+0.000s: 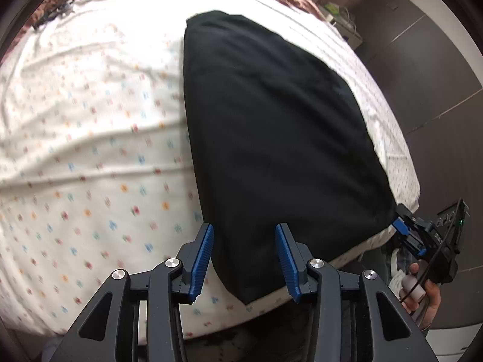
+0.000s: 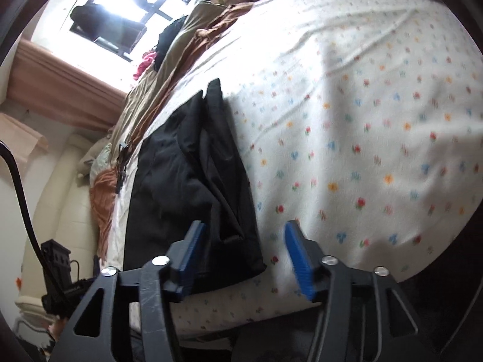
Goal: Fold large clothes
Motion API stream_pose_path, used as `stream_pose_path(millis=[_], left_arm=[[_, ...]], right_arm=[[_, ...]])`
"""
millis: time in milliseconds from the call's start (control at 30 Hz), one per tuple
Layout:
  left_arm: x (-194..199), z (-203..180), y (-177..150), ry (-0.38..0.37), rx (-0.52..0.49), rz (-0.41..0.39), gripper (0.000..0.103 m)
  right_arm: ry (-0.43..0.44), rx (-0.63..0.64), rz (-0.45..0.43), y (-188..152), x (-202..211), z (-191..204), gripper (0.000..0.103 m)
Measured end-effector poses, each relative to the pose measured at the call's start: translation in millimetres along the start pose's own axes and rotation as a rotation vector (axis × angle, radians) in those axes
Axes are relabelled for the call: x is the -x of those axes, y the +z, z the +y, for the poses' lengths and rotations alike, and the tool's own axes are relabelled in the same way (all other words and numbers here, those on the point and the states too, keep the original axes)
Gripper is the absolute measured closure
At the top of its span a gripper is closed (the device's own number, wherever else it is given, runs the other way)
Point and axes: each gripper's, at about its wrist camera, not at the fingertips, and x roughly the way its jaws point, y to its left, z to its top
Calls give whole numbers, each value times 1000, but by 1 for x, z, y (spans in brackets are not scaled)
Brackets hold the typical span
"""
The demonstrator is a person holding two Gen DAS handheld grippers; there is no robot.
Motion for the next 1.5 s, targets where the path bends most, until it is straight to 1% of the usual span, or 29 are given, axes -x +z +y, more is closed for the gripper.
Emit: stream_pose_path(millis=[33, 67, 100, 167, 200, 233, 300, 400, 567, 667, 767, 900, 1033, 1200, 1267, 1400, 1500], left_arm=[[5, 3, 7, 6, 9, -15, 53], [9, 6, 12, 11, 17, -32, 47], [12, 9, 17, 13, 26, -50, 44], [17, 15, 26, 12, 51, -86, 30], [18, 19, 31, 8, 63, -99, 29], [19, 24, 36, 3, 77, -109, 29], [17, 31, 44, 0, 97, -117, 29], [11, 37, 57, -6, 119, -124, 29], [-7, 39, 72, -18, 135, -113, 29], [-20, 41, 82, -25, 149, -107, 29], [-34, 43, 93, -34, 164, -91, 29], [-53, 48, 108, -38, 184, -77, 29], [-68, 54, 123, -70, 214, -67, 29], [-79, 60, 141, -101, 245, -78, 29], [-82, 62, 147, -107, 250, -82, 29], [-91, 61, 164, -122, 255, -83, 29], [-97, 59, 173, -111, 260, -79, 29]], right_arm=[[2, 19, -4, 6, 3, 2, 32], [3, 40, -9, 12, 5, 5, 31], [2, 62, -9, 20, 6, 10, 28], [11, 98, 9, 32, 5, 16, 25], [18, 115, 20, 36, 3, 20, 22], [25, 137, 32, 42, -1, 24, 17], [33, 180, 57, 51, -10, 33, 13], [41, 211, 111, 66, -33, 41, 13], [89, 226, 221, 91, -78, 46, 13], [89, 228, 270, 107, -105, 45, 13], [96, 218, 320, 119, -130, 41, 13], [136, 190, 380, 131, -157, 34, 13], [214, 146, 409, 146, -174, 30, 13], [310, 149, 474, 154, -201, 37, 13], [331, 154, 490, 157, -210, 42, 13], [354, 168, 517, 162, -230, 53, 17], [366, 169, 533, 166, -240, 60, 19]])
